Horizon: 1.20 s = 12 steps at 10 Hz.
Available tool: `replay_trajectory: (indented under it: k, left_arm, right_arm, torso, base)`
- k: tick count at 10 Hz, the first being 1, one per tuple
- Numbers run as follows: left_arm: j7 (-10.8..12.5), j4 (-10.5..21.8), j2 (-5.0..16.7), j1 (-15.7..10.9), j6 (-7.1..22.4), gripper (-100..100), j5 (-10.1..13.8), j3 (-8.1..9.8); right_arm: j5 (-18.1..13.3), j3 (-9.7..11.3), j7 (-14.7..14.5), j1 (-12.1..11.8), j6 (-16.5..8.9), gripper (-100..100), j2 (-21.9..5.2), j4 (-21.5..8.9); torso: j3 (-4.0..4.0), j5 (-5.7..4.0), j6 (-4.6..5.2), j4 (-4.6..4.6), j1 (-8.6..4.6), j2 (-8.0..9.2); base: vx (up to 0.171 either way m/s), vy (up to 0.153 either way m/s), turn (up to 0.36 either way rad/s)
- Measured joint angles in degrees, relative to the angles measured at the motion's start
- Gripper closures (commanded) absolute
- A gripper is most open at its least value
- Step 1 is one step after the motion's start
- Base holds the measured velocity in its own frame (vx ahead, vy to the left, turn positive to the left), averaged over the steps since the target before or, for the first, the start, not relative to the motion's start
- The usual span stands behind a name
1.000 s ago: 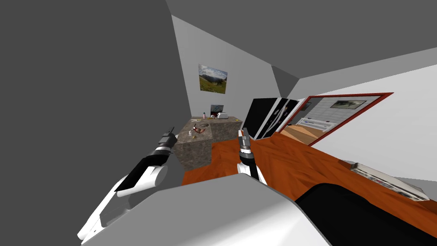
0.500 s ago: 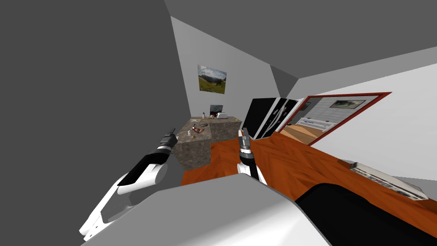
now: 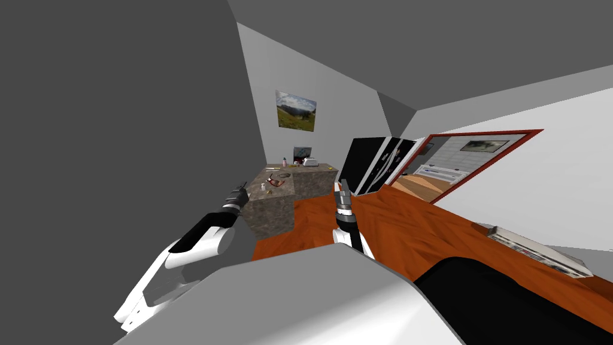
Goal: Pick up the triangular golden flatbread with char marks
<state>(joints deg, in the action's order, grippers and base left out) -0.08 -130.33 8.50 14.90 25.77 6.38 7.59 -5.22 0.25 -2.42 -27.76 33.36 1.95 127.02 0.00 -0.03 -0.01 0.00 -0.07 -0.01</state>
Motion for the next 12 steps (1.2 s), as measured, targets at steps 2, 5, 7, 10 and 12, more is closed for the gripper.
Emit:
replay_trajectory:
  k: [2, 5, 7, 10, 12]
  left_arm:
    - [0.03, 0.43, -0.06, -0.83, 3.13, -100, -0.18, 0.43]
    - [0.24, 0.47, 0.25, -1.25, 7.44, -100, -0.03, 1.11]
    - [0.48, 0.98, 0.53, -2.15, 10.63, -100, 0.00, 1.82]
    - [0.77, 0.89, 0.55, -2.77, 15.65, -100, -0.23, 2.41]
    - [1.10, 1.53, 0.74, -3.41, 19.16, -100, -0.32, 3.03]
  right_arm:
    - [0.00, 0.00, 0.00, 0.00, 0.00, 0, 0.00, 0.00]
    - [0.00, 0.00, 0.00, 0.00, 0.00, 0, 0.00, 0.00]
    - [0.00, 0.00, 0.00, 0.00, 0.00, 0, 0.00, 0.00]
    - [0.00, 0.00, 0.00, 0.00, 0.00, 0, 0.00, 0.00]
    - [0.00, 0.00, 0.00, -0.01, 0.00, 0, 0.00, 0.00]
  torso:
    - [-0.01, -0.01, 0.00, 0.00, -0.05, -0.01]
    - [-0.03, 0.00, 0.00, -0.01, -0.02, -0.04]
    - [-0.05, -0.01, 0.00, -0.02, -0.04, -0.09]
    - [-0.07, 0.00, 0.00, -0.03, -0.01, -0.12]
    - [-0.09, 0.00, 0.00, -0.04, 0.01, -0.15]
  base:
    - [0.004, -0.027, -0.006]
    - [0.016, -0.032, -0.037]
    - [0.016, -0.027, -0.006]
    - [0.036, -0.027, -0.054]
    - [0.049, -0.022, -0.038]
